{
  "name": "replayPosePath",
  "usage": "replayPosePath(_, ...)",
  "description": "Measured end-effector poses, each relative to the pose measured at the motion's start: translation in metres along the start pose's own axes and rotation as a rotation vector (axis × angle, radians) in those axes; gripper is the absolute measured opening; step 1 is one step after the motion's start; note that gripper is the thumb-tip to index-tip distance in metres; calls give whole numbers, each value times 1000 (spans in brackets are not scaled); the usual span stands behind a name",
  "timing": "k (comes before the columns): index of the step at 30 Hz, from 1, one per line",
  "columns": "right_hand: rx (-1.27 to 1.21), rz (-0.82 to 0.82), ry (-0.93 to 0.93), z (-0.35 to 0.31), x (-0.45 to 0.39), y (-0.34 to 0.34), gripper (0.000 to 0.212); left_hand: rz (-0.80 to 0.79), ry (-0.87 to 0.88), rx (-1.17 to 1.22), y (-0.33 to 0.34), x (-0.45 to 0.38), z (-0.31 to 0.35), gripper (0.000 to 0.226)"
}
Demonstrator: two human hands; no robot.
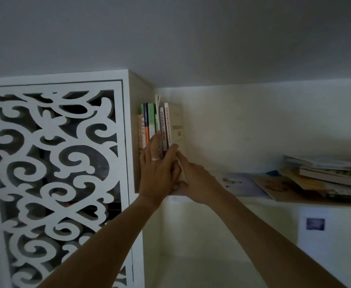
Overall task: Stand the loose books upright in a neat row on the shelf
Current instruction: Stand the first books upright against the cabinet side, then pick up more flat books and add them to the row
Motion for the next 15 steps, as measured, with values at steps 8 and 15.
replayPosePath(8, 339, -52, 183, 26, 49, -70, 27, -15, 38, -37, -3, -1, 1, 43)
replayPosePath(15, 788, -68, 481, 79, 96, -190, 77, -18, -133, -106, -1, -14, 21, 37)
Point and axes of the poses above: each hand's wrist, its own x-axis away from the middle knuckle, its own y-axis out of the palm, z = x × y, the point moved 3 cm from there along -x, towards the middle knuckle, and after that the axes turned 14 degrees about -x, right-handed, at the moved point
